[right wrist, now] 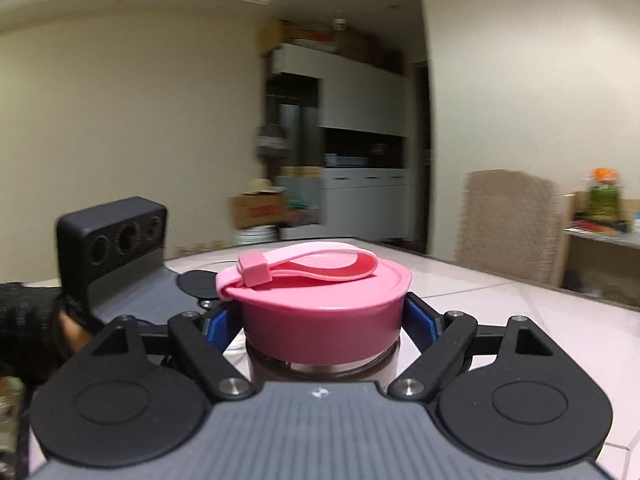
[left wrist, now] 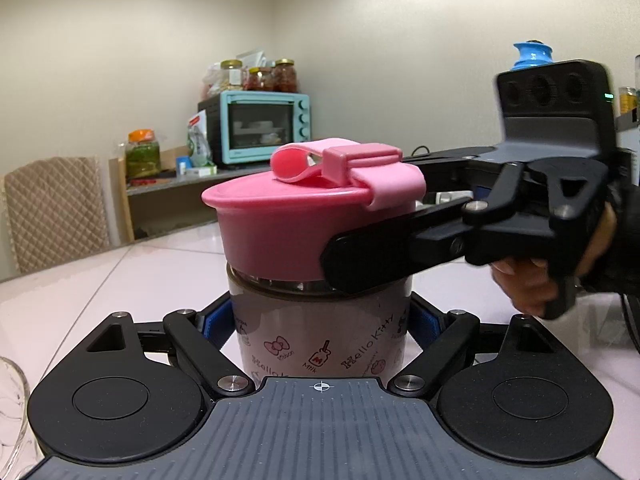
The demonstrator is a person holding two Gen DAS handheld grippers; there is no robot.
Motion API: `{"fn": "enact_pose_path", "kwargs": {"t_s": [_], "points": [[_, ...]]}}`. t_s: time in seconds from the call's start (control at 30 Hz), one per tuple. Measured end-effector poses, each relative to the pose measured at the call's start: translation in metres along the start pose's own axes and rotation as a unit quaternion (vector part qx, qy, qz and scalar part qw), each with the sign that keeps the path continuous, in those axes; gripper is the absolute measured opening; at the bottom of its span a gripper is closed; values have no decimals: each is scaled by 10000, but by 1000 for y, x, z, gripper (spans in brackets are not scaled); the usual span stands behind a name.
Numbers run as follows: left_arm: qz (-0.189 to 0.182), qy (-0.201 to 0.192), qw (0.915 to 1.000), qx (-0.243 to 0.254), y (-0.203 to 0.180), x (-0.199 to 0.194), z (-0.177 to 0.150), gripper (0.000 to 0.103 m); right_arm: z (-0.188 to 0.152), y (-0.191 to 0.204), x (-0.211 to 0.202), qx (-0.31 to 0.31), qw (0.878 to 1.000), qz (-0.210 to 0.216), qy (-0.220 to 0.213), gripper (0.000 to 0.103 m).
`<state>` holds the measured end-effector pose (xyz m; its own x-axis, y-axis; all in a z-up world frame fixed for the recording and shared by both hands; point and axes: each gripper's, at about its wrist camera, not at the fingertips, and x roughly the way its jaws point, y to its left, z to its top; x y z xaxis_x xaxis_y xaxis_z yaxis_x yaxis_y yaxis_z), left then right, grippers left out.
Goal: Unscrew bottle cap and pour
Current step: 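Regrip the pink cap with the right gripper and twist it again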
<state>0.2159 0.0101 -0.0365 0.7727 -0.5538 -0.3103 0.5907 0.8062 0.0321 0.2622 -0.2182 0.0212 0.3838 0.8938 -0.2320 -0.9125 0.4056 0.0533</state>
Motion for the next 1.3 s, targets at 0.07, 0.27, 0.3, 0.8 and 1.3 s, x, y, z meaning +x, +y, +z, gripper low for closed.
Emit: {"fn": "enact_pose_path", "kwargs": {"t_s": [0.07,0.27,0.3,0.8,1.3], "points": [[-9,-3,10000,-13,1,1,1,90,2,-3,0,26,10000,51,7,85],[-14,-4,10000,-19,1,3,2,90,6,15,-5,59,9983,-581,53,89],[-13,-5,10000,-17,1,3,2,90,4,20,-7,99,9973,-731,50,89],[-15,-5,10000,-15,1,3,2,90,10,76,15,141,9663,-2568,133,92],[-18,-5,10000,-17,1,3,3,90,-1,92,34,522,9479,-3141,4,85]]}}
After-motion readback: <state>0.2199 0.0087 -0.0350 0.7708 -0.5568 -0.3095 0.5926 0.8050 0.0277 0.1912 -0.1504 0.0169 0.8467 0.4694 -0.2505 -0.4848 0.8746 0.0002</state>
